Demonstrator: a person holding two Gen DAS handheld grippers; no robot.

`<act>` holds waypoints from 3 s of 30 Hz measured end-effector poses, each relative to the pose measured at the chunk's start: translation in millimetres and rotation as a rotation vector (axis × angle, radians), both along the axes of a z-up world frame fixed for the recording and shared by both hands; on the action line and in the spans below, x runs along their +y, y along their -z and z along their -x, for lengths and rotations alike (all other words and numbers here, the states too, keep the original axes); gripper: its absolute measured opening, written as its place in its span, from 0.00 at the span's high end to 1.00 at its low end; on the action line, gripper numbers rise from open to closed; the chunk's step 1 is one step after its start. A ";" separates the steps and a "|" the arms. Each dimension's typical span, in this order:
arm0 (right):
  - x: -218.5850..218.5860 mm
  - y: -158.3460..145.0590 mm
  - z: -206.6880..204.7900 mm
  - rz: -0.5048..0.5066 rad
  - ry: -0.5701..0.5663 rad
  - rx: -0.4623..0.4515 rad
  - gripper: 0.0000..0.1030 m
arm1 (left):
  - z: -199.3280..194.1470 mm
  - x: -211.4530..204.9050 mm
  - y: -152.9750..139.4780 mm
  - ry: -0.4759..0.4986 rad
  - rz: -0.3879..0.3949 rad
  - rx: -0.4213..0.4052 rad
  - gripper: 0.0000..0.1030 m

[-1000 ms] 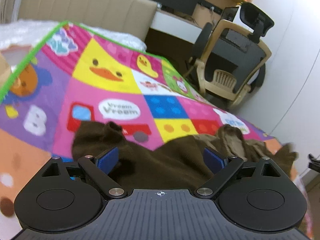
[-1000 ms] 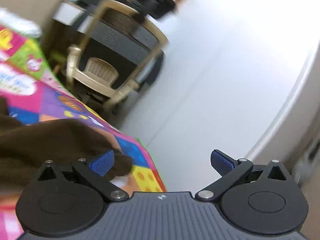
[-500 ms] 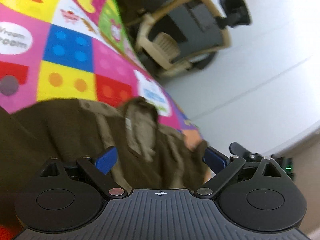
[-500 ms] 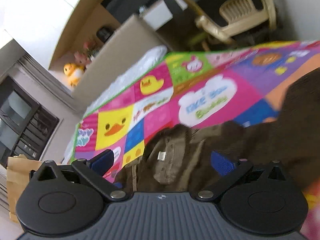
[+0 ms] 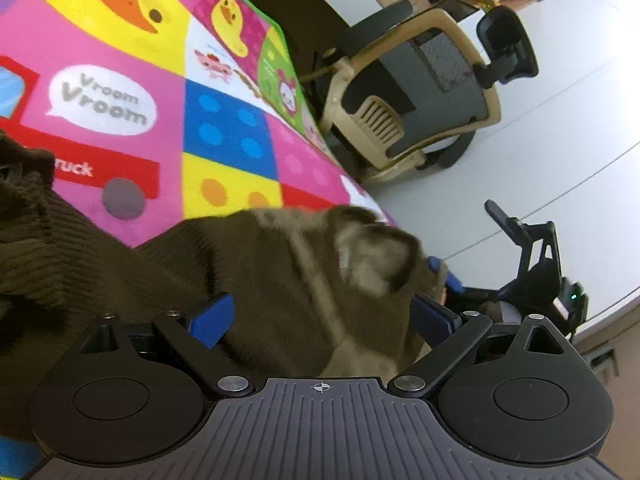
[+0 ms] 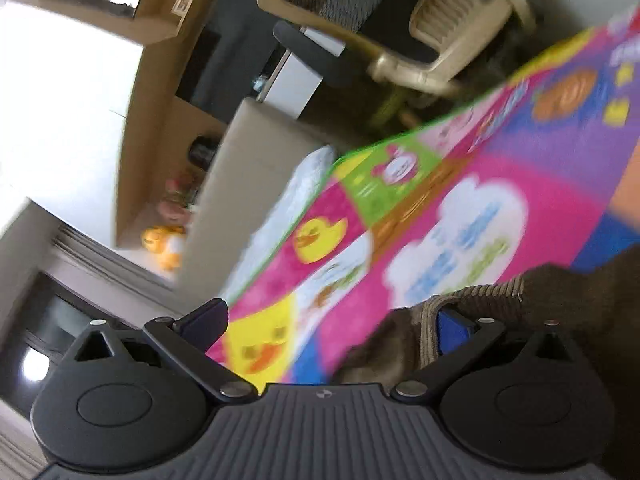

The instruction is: Fold clothes

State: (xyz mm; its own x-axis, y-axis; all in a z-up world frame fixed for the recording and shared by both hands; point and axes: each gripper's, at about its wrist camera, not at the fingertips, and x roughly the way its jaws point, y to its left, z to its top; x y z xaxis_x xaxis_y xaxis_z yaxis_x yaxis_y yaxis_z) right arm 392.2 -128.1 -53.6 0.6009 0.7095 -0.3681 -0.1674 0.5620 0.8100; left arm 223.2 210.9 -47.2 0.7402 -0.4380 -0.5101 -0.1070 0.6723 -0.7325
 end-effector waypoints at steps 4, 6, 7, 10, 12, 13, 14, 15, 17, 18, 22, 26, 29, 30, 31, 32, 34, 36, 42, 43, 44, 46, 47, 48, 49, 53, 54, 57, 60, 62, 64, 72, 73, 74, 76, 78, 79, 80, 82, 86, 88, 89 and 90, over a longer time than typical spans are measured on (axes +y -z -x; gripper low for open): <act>-6.1 8.1 18.4 0.096 -0.076 -0.016 0.00 | -2.4 -0.6 -4.2 0.005 0.031 -0.013 0.05; -19.0 2.4 34.5 0.130 -0.096 -0.060 0.00 | -11.3 -6.0 -4.6 0.031 0.082 -0.016 0.04; -27.0 -1.0 41.8 0.147 -0.098 -0.081 0.00 | -17.0 -9.2 -3.5 0.044 0.108 -0.011 0.04; -47.2 -4.7 59.1 0.172 -0.102 -0.114 0.00 | -34.2 -19.0 0.1 0.080 0.179 0.007 0.03; -58.0 -4.3 67.7 0.180 -0.109 -0.132 0.00 | -47.4 -26.1 7.6 0.078 0.166 0.055 0.03; -62.1 -1.7 69.4 0.184 -0.113 -0.142 0.00 | -52.2 -28.5 11.4 0.077 0.164 0.071 0.03; -65.6 1.3 70.9 0.186 -0.114 -0.151 0.00 | -56.8 -30.9 14.7 0.075 0.162 0.083 0.03; -69.1 3.2 73.9 0.187 -0.112 -0.158 0.00 | -60.7 -33.5 14.8 0.070 0.160 0.078 0.03; -75.2 8.9 76.9 0.178 -0.105 -0.159 0.00 | -68.4 -38.7 14.7 0.058 0.154 0.065 0.03; -75.8 12.2 75.6 0.172 -0.101 -0.152 0.00 | -72.6 -40.1 13.0 0.042 0.144 0.047 0.03; -75.9 7.8 76.5 0.193 -0.085 -0.157 0.00 | -87.1 -31.3 -4.5 -0.082 0.067 -0.067 0.03; -75.3 -5.0 80.9 0.264 -0.070 -0.201 0.00 | -93.9 -6.3 -16.9 -0.187 0.060 -0.125 0.03; -72.8 -11.0 84.6 0.364 -0.036 -0.223 0.00 | -90.5 1.7 -22.7 -0.173 0.002 -0.131 0.03; -71.8 -12.8 87.1 0.397 -0.028 -0.225 0.00 | -88.1 3.5 -22.1 -0.141 -0.003 -0.104 0.03; -70.8 -14.7 90.4 0.426 -0.024 -0.225 0.00 | -85.2 5.2 -21.8 -0.112 -0.010 -0.079 0.03; -69.2 -17.3 96.5 0.466 -0.025 -0.234 0.00 | -78.4 6.1 -23.2 -0.097 -0.026 -0.063 0.03; -64.7 -24.1 115.4 0.564 -0.041 -0.272 0.00 | -54.2 6.1 -29.5 -0.060 -0.072 -0.064 0.03; -60.0 -31.1 140.7 0.656 -0.081 -0.327 0.00 | -26.3 -1.2 -39.8 -0.020 -0.151 -0.071 0.02; -57.2 -38.6 232.9 0.801 -0.273 -0.410 0.00 | 87.5 -60.0 -59.1 0.172 -0.526 -0.161 0.01; -57.3 -37.8 247.0 0.817 -0.300 -0.413 0.00 | 107.7 -71.7 -60.2 0.212 -0.584 -0.178 0.01; -58.2 -36.8 260.1 0.827 -0.328 -0.416 0.00 | 125.3 -82.0 -59.8 0.248 -0.623 -0.189 0.00; -55.6 -34.7 285.5 0.825 -0.407 -0.430 0.00 | 161.8 -102.1 -58.5 0.307 -0.680 -0.206 0.00; -53.5 -33.7 298.3 0.821 -0.450 -0.438 0.00 | 174.7 -109.2 -57.6 0.326 -0.696 -0.213 0.00; -51.4 -32.7 311.1 0.817 -0.493 -0.446 0.00 | 188.9 -117.6 -56.8 0.344 -0.718 -0.221 0.00; -48.2 -30.8 322.7 0.835 -0.533 -0.465 0.00 | 202.1 -125.9 -56.0 0.360 -0.740 -0.228 0.00; -31.1 -14.7 361.3 1.049 -0.610 -0.608 0.00 | 230.0 -156.5 -46.4 0.396 -0.822 -0.223 0.00; -26.8 -8.4 366.4 1.122 -0.579 -0.648 0.00 | 234.9 -163.1 -41.7 0.407 -0.838 -0.221 0.00; -21.5 -0.1 366.7 1.282 -0.364 -0.736 0.00 | 243.9 -184.7 -26.2 0.426 -0.942 -0.212 0.00; -40.3 -27.9 351.2 1.163 -0.070 -0.711 0.00 | 252.2 -197.4 -14.0 0.430 -1.068 -0.207 0.00; -61.9 -50.0 343.5 0.997 0.028 -0.653 0.00 | 252.0 -195.6 -5.6 0.410 -1.122 -0.182 0.00; -73.8 -58.0 341.4 0.936 0.065 -0.629 0.00 | 251.7 -193.2 2.2 0.388 -1.170 -0.159 0.00; -77.7 -6.7 350.9 1.190 -0.041 -0.545 0.00 | 244.6 -137.5 -9.9 0.066 -1.224 -0.101 0.00; -81.2 -1.2 348.9 1.230 -0.018 -0.534 0.00 | 244.9 -128.4 -10.9 0.030 -1.232 -0.086 0.00; -85.7 3.6 346.1 1.274 0.017 -0.522 0.00 | 245.3 -122.0 -11.0 0.014 -1.242 -0.075 0.00; -94.6 7.0 341.9 1.335 0.089 -0.521 0.00 | 246.0 -109.8 -11.5 -0.015 -1.261 -0.055 0.00; -102.2 -3.4 342.4 1.352 0.171 -0.549 0.00 | 245.6 -105.9 -17.8 -0.020 -1.289 -0.068 0.00; -105.7 -13.1 344.0 1.348 0.213 -0.577 0.00 | 246.3 -105.8 -22.7 -0.033 -1.324 -0.086 0.00; -109.0 -26.2 346.8 1.334 0.244 -0.613 0.00 | 250.0 -107.6 -30.5 -0.048 -1.358 -0.116 0.00; -113.4 -51.6 352.3 1.309 0.289 -0.674 0.00 | 255.5 -110.6 -53.2 -0.085 -1.396 -0.183 0.00; -117.1 -77.5 367.4 1.320 0.332 -0.769 0.00 | 275.1 -118.8 -87.1 -0.134 -1.440 -0.279 0.00; -120.4 -81.9 374.9 1.327 0.328 -0.792 0.00 | 284.2 -122.7 -96.2 -0.136 -1.457 -0.306 0.00; -122.8 -80.1 377.1 1.331 0.306 -0.786 0.00 | 286.5 -123.1 -96.9 -0.125 -1.453 -0.304 0.00; -124.3 -76.1 377.1 1.342 0.270 -0.770 0.00 | 287.8 -123.2 -95.0 -0.100 -1.443 -0.290 0.00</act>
